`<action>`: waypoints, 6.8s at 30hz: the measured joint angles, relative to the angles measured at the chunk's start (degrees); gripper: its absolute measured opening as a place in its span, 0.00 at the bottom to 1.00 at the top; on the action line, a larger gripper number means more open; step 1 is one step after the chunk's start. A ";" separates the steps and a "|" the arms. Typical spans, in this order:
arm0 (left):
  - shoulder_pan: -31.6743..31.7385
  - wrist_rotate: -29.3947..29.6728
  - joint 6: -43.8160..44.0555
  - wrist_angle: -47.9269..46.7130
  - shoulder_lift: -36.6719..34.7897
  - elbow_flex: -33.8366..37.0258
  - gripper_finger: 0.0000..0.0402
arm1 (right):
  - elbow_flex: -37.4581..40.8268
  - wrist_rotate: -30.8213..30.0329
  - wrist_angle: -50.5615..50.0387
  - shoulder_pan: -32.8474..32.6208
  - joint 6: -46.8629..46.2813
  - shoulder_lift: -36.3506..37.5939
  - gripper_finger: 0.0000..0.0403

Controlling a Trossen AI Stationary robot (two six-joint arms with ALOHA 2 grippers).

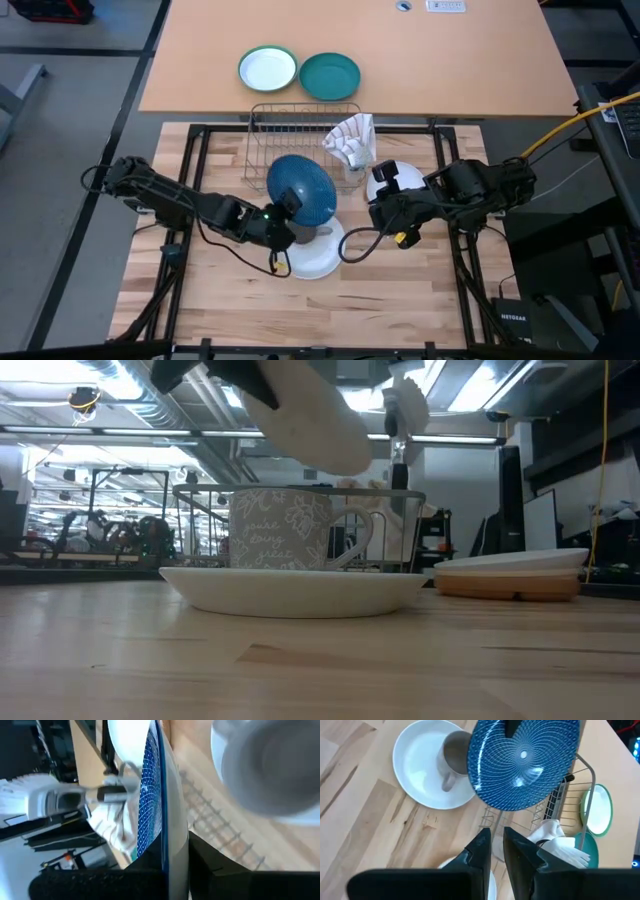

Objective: Sort dishes
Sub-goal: Put the blue patterned plate in the dish rack, then remove the mug from the white plate

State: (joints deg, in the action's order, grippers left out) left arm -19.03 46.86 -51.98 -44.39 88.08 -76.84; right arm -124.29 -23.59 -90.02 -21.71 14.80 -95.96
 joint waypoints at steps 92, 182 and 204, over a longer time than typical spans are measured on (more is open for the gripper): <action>28.54 2.11 -47.50 5.72 8.13 10.06 0.17 | 11.39 -5.30 0.00 13.11 9.71 0.00 0.14; 9.02 9.26 46.07 -6.17 -13.93 10.12 0.45 | 36.50 10.99 34.15 4.41 7.50 -0.02 0.14; 5.86 -3.90 62.14 -6.19 -13.87 10.14 0.45 | 50.30 5.06 52.51 4.70 5.12 -0.04 0.14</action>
State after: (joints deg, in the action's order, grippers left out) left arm -13.17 42.96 10.16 -50.59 74.22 -66.70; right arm -73.99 -18.54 -37.50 -17.02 19.92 -96.01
